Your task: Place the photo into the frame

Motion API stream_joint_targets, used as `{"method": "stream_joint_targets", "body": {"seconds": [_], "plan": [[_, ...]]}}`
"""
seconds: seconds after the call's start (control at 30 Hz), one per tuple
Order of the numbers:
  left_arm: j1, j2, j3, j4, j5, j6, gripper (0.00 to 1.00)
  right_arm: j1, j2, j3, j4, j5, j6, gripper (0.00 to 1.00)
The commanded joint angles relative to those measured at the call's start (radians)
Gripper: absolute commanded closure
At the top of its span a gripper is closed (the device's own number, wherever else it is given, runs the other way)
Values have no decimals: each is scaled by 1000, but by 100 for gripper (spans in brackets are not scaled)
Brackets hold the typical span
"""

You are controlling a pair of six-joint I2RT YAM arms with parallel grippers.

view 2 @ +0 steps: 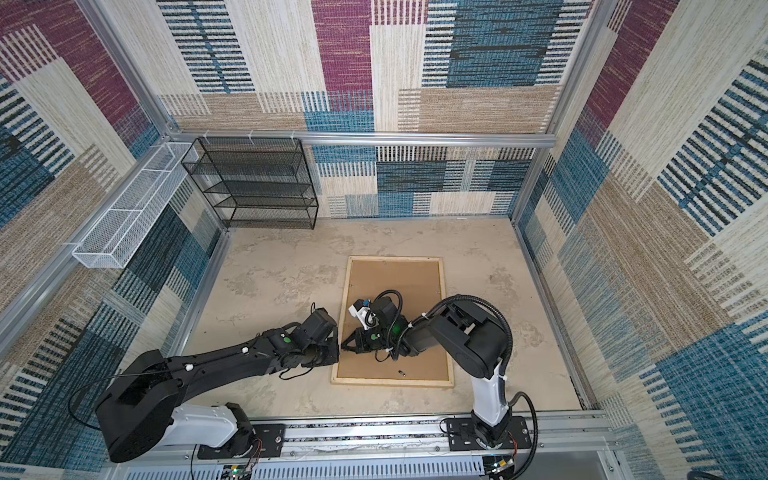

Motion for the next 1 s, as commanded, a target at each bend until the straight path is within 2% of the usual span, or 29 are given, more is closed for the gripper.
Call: {"method": "stream_joint_targets", "body": {"seconds": [0.0,0.27,0.5,0.97], "plan": [[-9,33,-1,60,52,11,92,3,22,-5,-123,132,10,98],[-13,39,-1,31,27,-8,95,3,-34,-7,-99,106,-25,96],[-12,38,11,-30,-12,-21,97,4,-74,-2,-184,82,-82,97],[-13,80,38,-51,-3,-18,98,17,-118,-52,-217,85,-116,100]]}}
